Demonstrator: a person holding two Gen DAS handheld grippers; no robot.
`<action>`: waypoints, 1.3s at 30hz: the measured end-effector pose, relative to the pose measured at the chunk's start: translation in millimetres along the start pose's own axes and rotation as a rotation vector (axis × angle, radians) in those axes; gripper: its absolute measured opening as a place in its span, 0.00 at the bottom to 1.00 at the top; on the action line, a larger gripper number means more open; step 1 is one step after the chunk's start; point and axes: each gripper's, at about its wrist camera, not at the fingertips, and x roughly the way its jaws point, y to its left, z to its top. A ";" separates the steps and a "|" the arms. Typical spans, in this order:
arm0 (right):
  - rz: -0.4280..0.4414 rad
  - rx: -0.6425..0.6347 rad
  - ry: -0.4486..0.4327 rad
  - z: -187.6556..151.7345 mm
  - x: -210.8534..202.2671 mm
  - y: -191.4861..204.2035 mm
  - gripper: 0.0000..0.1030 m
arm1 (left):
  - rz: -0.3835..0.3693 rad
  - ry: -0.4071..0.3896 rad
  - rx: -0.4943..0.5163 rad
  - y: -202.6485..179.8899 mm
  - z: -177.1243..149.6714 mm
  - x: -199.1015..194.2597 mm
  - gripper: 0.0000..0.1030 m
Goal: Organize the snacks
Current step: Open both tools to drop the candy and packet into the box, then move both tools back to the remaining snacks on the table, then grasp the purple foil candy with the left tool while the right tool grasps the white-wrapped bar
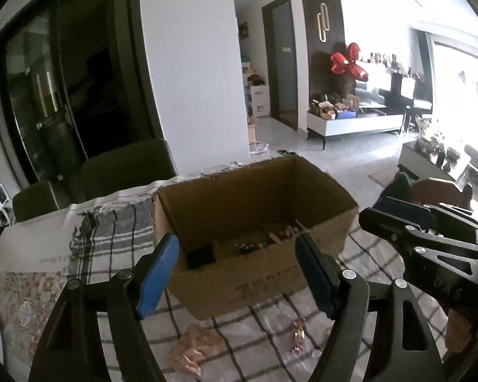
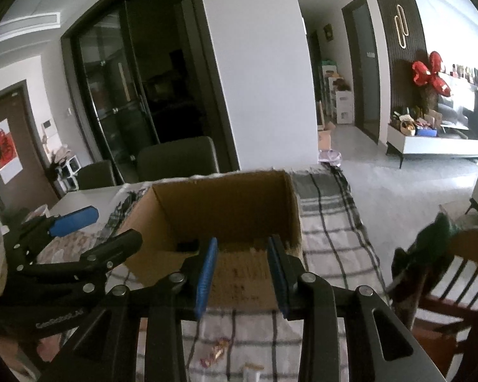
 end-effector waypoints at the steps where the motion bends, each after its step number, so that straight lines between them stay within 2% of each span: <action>1: -0.003 0.001 0.001 -3.1 -2.6 -0.5 0.33 | -0.002 -0.002 0.005 -1.4 -1.7 -1.9 0.73; 8: -0.024 -0.004 0.024 -24.9 -15.6 2.1 0.33 | -0.042 0.033 0.015 -12.0 -27.6 -5.8 0.72; 13: -0.027 0.002 0.077 -47.1 -13.4 0.2 0.33 | -0.078 0.091 0.031 -20.2 -51.0 3.2 0.64; 21: -0.010 0.016 0.188 -84.7 0.3 0.2 0.33 | -0.135 0.161 0.065 -30.4 -83.5 17.3 0.52; 31: 0.010 0.051 0.302 -118.5 28.9 -2.8 0.32 | -0.211 0.261 0.078 -34.3 -107.0 47.1 0.40; 39: 0.019 0.088 0.361 -134.5 45.9 -7.8 0.31 | -0.264 0.320 0.097 -44.2 -118.7 67.2 0.38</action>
